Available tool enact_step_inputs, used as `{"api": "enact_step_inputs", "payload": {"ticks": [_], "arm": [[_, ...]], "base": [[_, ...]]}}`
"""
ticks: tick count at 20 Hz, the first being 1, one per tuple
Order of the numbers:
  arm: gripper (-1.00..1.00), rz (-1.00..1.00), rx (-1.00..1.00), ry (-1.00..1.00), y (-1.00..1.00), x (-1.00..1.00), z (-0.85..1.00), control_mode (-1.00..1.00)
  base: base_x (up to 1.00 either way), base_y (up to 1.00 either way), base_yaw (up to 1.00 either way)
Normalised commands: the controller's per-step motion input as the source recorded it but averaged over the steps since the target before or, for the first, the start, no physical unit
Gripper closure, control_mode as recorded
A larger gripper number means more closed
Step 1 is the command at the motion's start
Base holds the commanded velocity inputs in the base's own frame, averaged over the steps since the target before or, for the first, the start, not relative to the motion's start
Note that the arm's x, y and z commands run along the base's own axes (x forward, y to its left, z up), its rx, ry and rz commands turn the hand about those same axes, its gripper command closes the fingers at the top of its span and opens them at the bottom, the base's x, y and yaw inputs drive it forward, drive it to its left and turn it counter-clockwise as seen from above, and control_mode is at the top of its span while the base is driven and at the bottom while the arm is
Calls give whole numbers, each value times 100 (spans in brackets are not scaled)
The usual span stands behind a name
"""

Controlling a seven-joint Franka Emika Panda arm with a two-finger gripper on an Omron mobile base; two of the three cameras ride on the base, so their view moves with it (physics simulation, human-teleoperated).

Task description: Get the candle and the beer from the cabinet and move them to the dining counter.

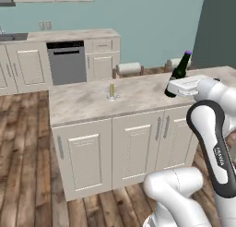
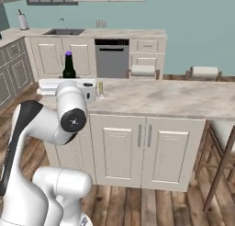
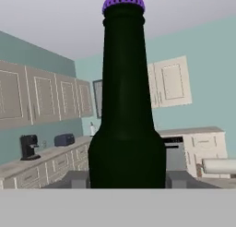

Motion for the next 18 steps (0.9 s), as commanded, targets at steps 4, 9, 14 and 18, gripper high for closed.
{"api": "enact_step_inputs", "payload": {"ticks": [4, 9, 14, 18], "arm": [[100, 0, 0, 0, 0, 0, 0, 100], [100, 0, 0, 0, 0, 0, 0, 100], [100, 0, 0, 0, 0, 0, 0, 100], [100, 0, 0, 0, 0, 0, 0, 100]], "base": [[47, -44, 15], [46, -59, 2], [52, -45, 7], [69, -27, 14]]}}
